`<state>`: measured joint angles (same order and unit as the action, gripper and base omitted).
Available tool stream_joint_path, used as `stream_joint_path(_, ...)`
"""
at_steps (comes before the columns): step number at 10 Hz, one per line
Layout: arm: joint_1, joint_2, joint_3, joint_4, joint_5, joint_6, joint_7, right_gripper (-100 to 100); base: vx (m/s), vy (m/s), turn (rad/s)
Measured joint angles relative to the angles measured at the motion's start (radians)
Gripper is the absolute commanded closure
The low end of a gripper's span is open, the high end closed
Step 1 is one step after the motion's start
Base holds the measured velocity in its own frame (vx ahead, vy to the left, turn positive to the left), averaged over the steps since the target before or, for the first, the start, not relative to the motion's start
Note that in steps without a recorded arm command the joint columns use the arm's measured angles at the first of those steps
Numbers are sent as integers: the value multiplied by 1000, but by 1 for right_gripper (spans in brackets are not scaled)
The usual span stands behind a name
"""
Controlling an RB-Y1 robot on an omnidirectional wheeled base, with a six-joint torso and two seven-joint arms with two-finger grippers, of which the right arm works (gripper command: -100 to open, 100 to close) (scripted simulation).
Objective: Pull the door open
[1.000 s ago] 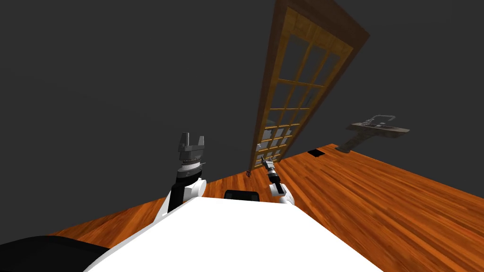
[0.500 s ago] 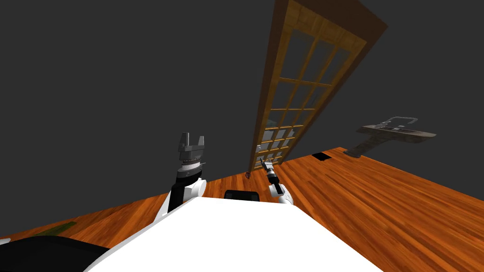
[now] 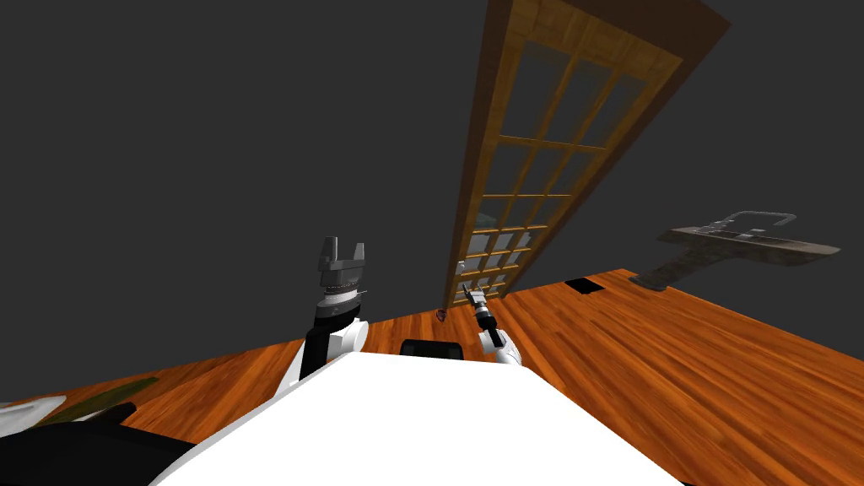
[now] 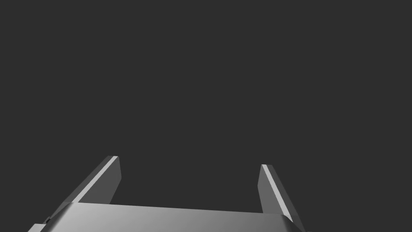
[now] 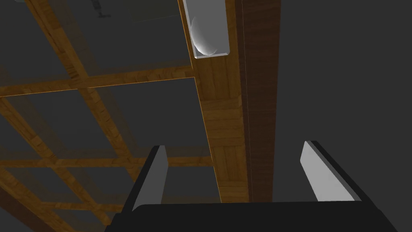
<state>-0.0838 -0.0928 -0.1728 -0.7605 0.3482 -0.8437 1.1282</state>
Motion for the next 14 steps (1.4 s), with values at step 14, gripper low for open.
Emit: stream_joint_path(14, -102, -6, -41, 251, 23, -81, 146, -100, -8, -38, 74)
